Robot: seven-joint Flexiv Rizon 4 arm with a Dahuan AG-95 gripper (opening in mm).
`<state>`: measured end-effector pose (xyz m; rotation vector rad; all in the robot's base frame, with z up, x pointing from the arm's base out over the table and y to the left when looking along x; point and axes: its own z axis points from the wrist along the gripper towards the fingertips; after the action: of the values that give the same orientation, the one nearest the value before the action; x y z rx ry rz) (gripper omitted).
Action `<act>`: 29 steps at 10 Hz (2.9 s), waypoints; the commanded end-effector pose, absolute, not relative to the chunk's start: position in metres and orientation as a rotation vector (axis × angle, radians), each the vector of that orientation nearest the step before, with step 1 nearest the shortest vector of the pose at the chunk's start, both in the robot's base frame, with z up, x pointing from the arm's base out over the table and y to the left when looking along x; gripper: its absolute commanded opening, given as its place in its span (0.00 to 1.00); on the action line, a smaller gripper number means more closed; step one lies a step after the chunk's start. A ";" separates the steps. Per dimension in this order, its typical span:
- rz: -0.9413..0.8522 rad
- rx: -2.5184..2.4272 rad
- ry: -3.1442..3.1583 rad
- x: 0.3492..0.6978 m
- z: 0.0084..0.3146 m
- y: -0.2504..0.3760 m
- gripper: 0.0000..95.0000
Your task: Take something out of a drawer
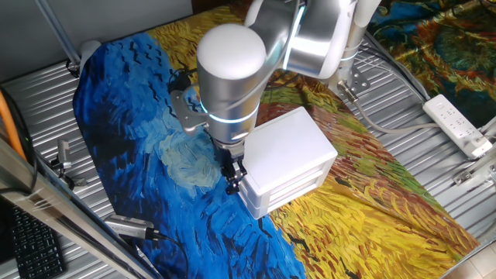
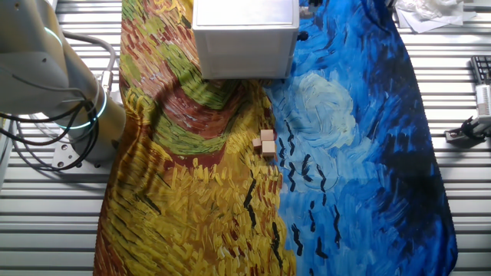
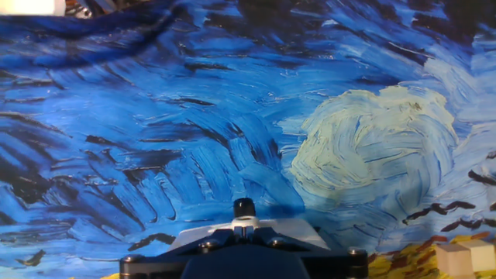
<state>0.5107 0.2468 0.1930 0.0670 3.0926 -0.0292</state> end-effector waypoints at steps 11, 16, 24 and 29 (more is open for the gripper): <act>-0.027 0.060 3.084 0.513 0.174 0.246 0.20; -0.030 0.056 3.076 0.511 0.169 0.245 0.20; -0.032 0.053 3.063 0.509 0.162 0.247 0.40; -0.031 0.047 3.058 0.509 0.157 0.247 0.40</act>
<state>0.5095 0.2471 0.1563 0.0458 3.0578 -0.0308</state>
